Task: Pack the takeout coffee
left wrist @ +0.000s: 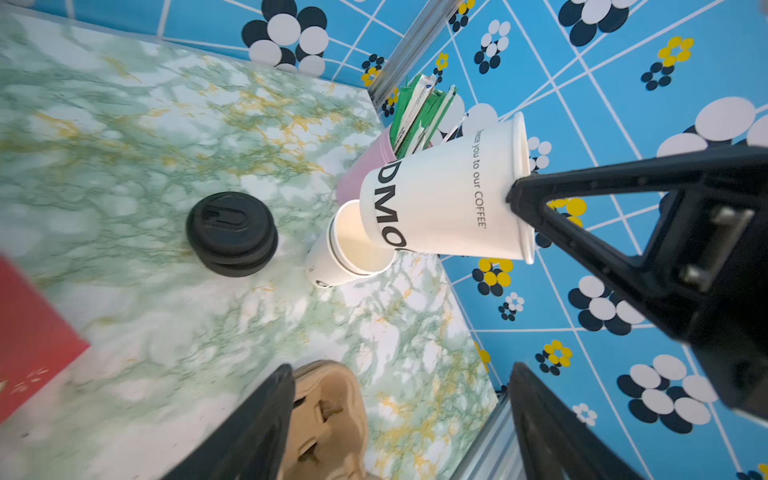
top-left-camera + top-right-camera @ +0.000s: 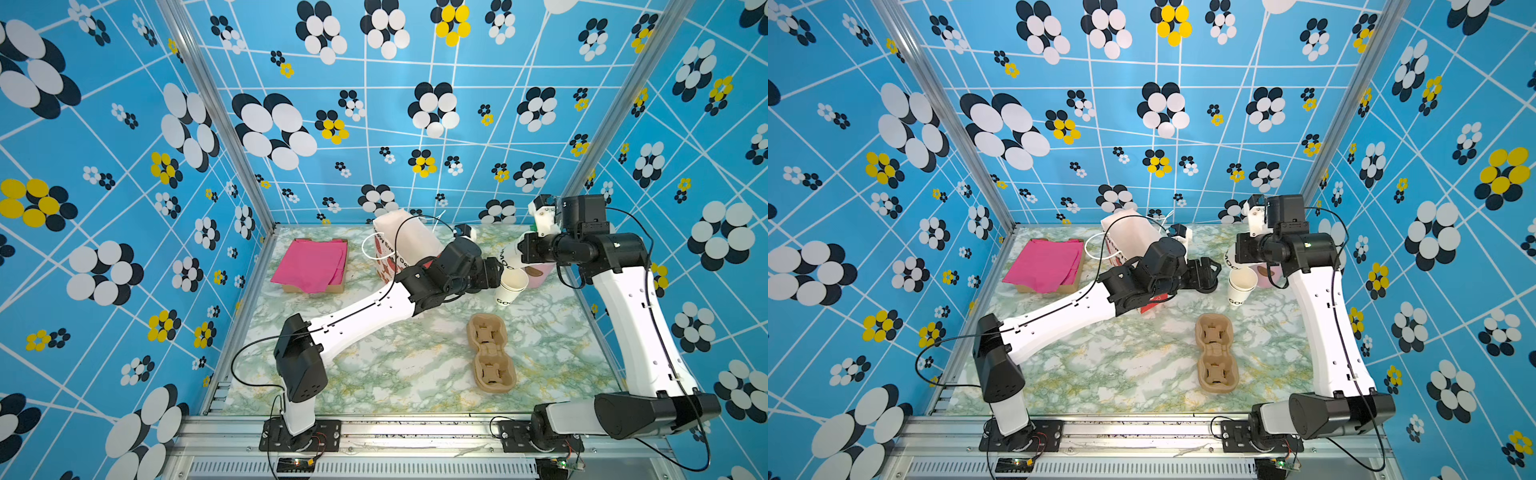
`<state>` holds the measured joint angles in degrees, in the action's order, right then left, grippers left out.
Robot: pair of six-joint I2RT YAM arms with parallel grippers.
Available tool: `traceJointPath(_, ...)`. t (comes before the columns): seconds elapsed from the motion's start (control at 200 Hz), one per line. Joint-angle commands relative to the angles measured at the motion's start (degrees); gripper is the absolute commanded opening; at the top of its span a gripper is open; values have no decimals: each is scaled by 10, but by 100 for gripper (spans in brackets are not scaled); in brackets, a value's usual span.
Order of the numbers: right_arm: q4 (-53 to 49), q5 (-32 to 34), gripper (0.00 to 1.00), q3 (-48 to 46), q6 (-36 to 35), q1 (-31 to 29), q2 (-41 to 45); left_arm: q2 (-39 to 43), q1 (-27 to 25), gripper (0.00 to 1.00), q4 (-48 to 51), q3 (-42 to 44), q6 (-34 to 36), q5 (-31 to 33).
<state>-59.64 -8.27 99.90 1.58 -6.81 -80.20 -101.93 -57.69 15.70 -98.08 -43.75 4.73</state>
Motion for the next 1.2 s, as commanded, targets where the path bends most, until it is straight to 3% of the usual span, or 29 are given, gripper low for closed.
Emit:
traceJointPath(0.0, 3, -16, 0, -17, 21, -40, 23, 82, -14, 85, 36, 69, 80, 44)
traceJointPath(0.285, -14, 16, 0, -53, 15, -149, 30, 282, -40, 93, 103, 250, 182, 79)
traceJointPath(0.485, 0, 21, 0, -131, 6, -218, 56, 394, -45, 99, 51, 367, 198, 60)
traceJointPath(0.82, 63, 4, 0, -252, -70, -337, 85, 481, -44, 99, -111, 512, 284, 49)
traceJointPath(1.005, 95, 6, 0, -278, -114, -394, 61, 494, -44, 99, -95, 517, 334, 45)
traceJointPath(1.194, 141, 3, 0, -304, -132, -436, 22, 511, -42, 99, -98, 536, 326, 83)
